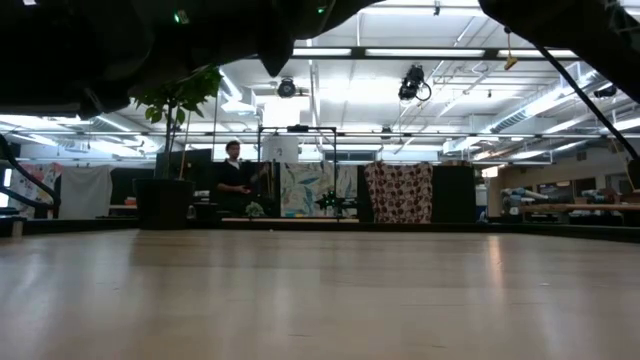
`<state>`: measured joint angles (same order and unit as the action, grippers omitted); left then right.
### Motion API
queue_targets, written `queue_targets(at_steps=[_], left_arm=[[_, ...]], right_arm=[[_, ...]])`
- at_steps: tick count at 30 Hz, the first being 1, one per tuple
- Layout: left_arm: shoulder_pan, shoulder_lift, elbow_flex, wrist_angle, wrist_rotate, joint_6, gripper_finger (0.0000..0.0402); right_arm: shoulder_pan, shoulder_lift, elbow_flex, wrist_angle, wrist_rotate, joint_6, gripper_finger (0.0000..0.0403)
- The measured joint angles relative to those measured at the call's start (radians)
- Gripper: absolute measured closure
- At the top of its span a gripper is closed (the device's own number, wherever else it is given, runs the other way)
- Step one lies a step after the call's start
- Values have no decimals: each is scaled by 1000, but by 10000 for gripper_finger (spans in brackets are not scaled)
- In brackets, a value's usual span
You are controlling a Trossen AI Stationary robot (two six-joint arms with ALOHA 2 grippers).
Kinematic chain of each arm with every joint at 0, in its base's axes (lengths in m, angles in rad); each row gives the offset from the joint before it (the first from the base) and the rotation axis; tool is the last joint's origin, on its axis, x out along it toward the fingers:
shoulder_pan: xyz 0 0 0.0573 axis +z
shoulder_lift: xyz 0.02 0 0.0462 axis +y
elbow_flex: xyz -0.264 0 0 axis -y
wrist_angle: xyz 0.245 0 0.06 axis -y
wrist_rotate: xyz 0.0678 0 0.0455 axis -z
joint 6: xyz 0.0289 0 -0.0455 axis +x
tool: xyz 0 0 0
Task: Nest measuring cups in basket
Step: Put the stacked measuring cups into the gray bin
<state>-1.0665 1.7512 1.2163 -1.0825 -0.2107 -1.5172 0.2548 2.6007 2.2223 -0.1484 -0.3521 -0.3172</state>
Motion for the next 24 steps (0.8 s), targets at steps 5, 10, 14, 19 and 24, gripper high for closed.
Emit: queue_targets(at_steps=[5, 10, 14, 19, 24], left_arm=[[17, 0, 0, 20, -9, 51, 402], [39, 0, 0, 35, -14, 92, 402], [49, 0, 0, 44, -14, 116, 402], [49, 0, 0, 79, -14, 127, 402], [47, 0, 0, 84, 0, 56, 402]], right_arm=[[-8, 0, 0, 24, -9, 0, 403], [-9, 0, 0, 35, -9, 0, 403], [-9, 0, 0, 36, -12, 0, 403], [-9, 0, 0, 51, -16, 0, 403], [-9, 0, 0, 41, -11, 0, 403]])
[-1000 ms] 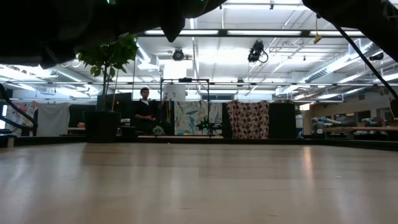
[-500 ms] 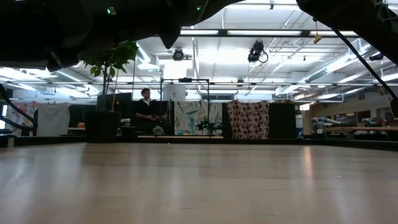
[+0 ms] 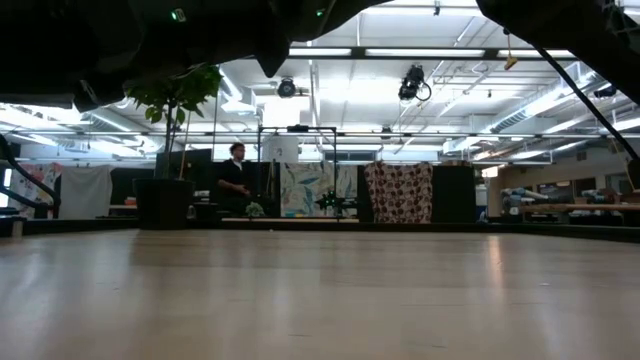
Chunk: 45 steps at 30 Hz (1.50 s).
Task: Nest measuring cups in basket
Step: Put the stacked measuring cups into the gray bin
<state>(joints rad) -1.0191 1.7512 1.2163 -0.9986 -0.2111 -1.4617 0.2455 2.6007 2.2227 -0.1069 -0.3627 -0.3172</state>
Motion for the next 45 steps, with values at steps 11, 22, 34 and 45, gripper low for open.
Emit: queue_targets(at_steps=[11, 22, 34, 45], left_arm=[[-10, 0, 0, 40, 4, -136, 398], [2, 0, 0, 106, 14, -312, 396], [23, 0, 0, 138, 13, -406, 396], [16, 0, 0, 140, 13, -431, 396]], right_arm=[[0, 0, 0, 9, -22, 0, 403], [0, 0, 0, 36, -34, -56, 402], [-10, 0, 0, 45, -54, -53, 402], [-13, -3, 88, -125, -61, -43, 401]])
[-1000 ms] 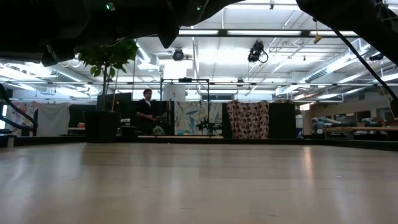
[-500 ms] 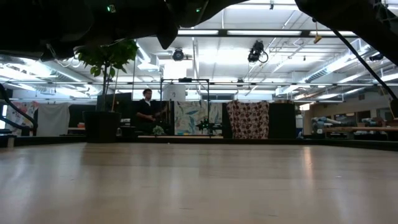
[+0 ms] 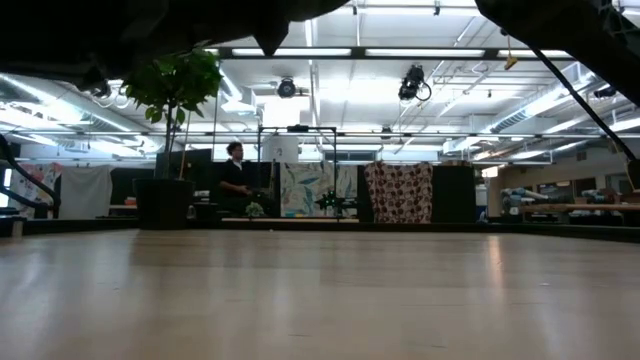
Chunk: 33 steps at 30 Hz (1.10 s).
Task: Nest measuring cups in basket
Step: Put the stacked measuring cups into the gray bin
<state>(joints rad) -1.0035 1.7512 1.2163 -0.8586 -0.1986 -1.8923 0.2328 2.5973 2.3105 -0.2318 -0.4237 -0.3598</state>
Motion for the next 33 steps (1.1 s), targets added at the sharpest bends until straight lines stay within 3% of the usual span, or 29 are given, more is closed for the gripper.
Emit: queue_targets(at_steps=[9, 20, 33], left_arm=[[0, 0, 0, -3, 0, 19, 396], [0, 0, 0, 5, 0, 19, 396], [3, 1, 0, 63, -50, -57, 396]], right_arm=[[23, 0, 15, -194, -61, -5, 402], [53, 0, 10, -154, 11, 1, 402], [26, 2, 10, -150, 2, -2, 402]])
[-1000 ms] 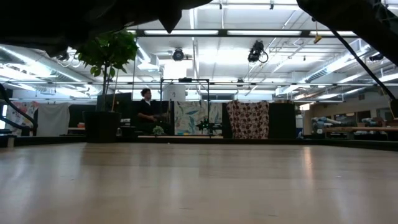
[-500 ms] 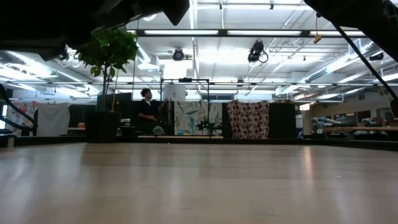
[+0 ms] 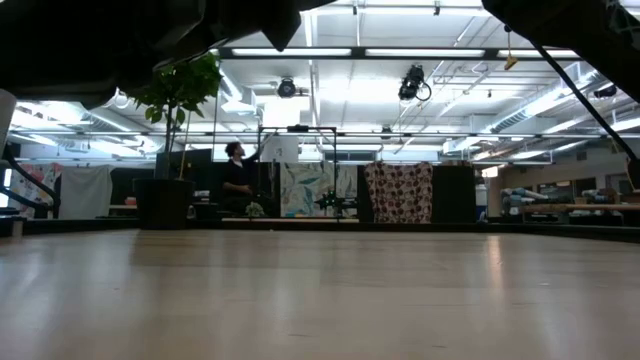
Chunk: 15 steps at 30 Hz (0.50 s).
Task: Nest measuring cups in basket
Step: Put the stacked measuring cups into the gray bin
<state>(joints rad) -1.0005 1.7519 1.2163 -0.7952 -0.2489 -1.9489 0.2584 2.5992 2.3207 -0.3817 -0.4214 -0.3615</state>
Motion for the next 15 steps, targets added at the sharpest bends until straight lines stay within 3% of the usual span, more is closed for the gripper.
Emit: queue_targets(at_steps=[15], left_arm=[[35, 2, 0, 5, -8, -108, 396]], right_arm=[[-7, 1, 0, 93, -78, -8, 403]])
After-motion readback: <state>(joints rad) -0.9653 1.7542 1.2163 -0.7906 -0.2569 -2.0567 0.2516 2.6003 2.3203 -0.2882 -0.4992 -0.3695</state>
